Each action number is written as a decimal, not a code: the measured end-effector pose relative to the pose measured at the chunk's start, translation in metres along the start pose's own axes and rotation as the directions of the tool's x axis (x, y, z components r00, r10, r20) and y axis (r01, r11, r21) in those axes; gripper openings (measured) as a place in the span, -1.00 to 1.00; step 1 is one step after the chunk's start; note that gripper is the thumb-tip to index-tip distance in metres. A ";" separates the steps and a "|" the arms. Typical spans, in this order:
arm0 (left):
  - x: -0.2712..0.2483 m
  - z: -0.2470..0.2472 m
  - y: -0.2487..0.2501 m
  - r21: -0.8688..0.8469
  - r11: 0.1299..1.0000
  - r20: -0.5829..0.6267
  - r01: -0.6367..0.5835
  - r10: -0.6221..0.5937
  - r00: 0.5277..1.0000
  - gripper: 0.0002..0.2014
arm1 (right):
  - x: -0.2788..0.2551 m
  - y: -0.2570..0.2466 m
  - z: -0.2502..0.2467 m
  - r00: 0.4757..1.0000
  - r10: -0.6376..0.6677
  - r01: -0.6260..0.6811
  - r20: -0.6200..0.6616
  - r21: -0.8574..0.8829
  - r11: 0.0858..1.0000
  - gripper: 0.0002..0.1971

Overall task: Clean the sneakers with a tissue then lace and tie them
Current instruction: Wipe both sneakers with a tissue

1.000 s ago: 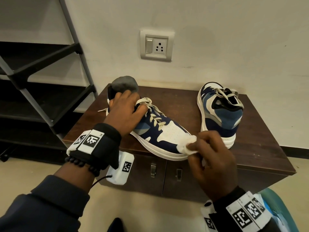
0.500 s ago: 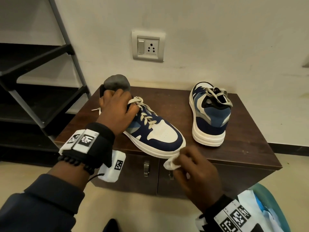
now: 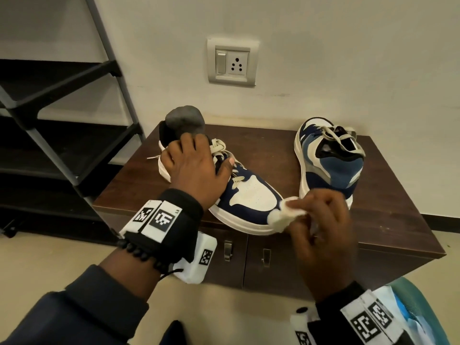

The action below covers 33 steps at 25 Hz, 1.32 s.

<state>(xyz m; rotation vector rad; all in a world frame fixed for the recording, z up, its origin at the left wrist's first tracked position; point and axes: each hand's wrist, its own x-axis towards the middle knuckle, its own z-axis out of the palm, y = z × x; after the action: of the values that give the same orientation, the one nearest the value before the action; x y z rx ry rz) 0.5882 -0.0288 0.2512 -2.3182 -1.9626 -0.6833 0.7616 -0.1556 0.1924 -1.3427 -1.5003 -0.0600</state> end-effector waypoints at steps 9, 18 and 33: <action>0.000 -0.001 -0.001 -0.146 0.989 0.024 -0.028 0.032 0.999 -0.51 | -0.030 -0.001 0.011 0.972 -0.145 0.177 0.183 -0.174 0.969 -0.49; 0.009 -0.002 -0.007 -0.248 0.953 0.051 -0.173 0.191 0.980 -0.66 | -0.013 -0.007 -0.004 0.961 0.233 -0.225 0.147 -0.071 0.972 -0.81; 0.022 -0.012 -0.036 -0.397 0.878 -0.023 -0.269 0.283 0.959 -0.88 | 0.113 -0.052 0.047 0.691 -0.189 0.366 0.698 -0.112 0.924 -0.84</action>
<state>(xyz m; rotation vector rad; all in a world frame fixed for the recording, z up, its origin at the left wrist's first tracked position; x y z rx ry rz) 0.5526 -0.0043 0.2607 -2.7797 -1.5647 -1.1036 0.7163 -0.0676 0.2809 -1.3859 -2.3948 0.0648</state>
